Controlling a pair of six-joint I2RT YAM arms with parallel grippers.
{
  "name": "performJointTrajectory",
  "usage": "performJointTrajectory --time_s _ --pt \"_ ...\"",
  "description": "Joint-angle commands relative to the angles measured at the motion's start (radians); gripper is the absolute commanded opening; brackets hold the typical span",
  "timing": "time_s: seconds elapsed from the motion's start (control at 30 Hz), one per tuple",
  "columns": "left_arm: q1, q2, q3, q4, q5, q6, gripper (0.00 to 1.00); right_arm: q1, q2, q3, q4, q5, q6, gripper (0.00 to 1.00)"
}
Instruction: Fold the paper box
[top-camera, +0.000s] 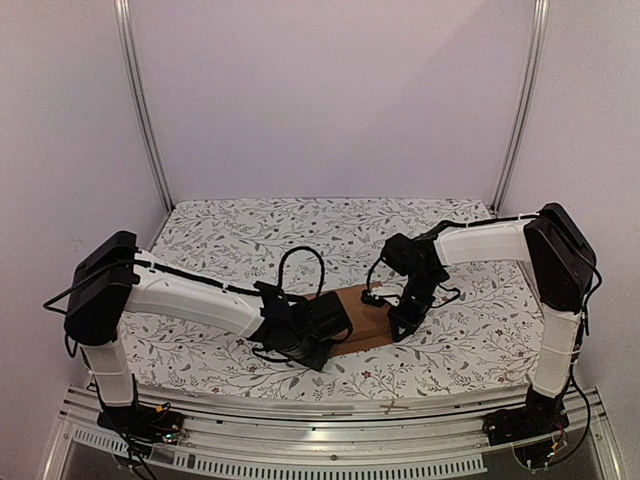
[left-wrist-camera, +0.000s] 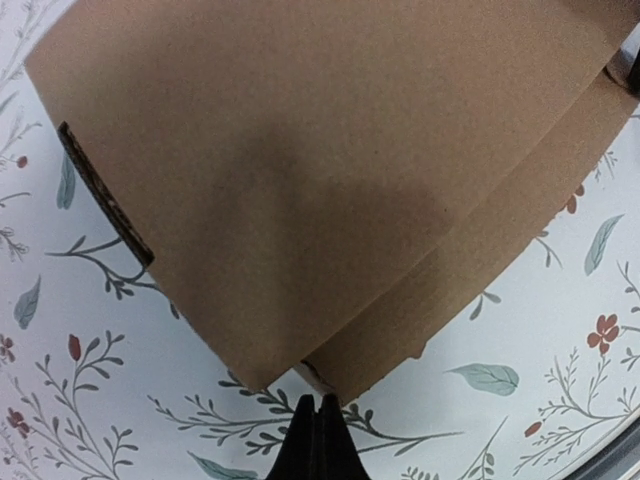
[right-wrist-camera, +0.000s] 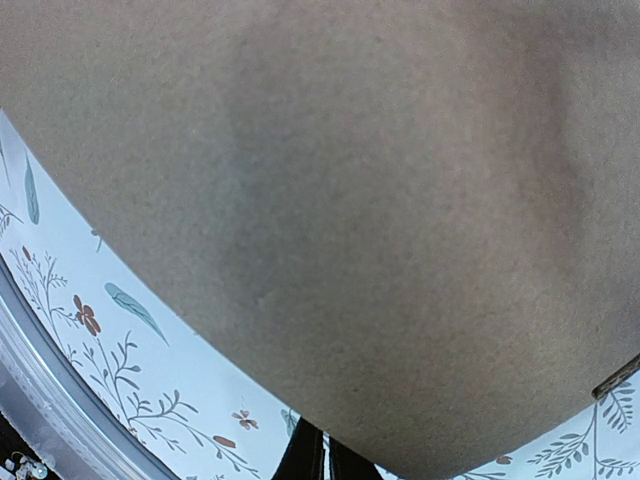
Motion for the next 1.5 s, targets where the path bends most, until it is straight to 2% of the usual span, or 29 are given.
performJointTrajectory --time_s 0.0,0.57,0.8,1.03,1.13,1.23,1.33,1.47 --pt "-0.002 0.038 0.026 0.022 0.024 0.017 0.00 0.002 0.103 -0.051 0.085 0.103 -0.002 0.04" --pt "0.019 0.164 0.046 0.021 0.081 0.030 0.00 0.001 0.095 -0.054 0.083 0.095 -0.012 0.04" --pt "0.028 0.213 0.099 -0.084 0.078 0.047 0.00 -0.002 0.047 -0.058 0.056 0.069 -0.021 0.04" --pt "0.034 0.084 0.157 -0.200 -0.060 0.157 0.00 -0.050 -0.195 0.051 -0.144 -0.180 -0.117 0.08" --pt "0.025 0.005 0.194 -0.203 -0.099 0.211 0.00 -0.094 -0.265 0.146 -0.194 -0.190 -0.189 0.16" --pt "0.022 -0.074 0.182 -0.177 -0.149 0.205 0.05 -0.121 -0.245 0.227 -0.140 -0.067 -0.257 0.30" --pt "0.022 -0.136 0.115 -0.156 -0.183 0.099 0.15 -0.138 -0.115 0.344 -0.101 -0.020 -0.302 0.37" --pt "-0.033 -0.190 -0.028 -0.093 -0.191 -0.135 0.24 -0.145 0.080 0.521 -0.112 -0.139 -0.304 0.47"
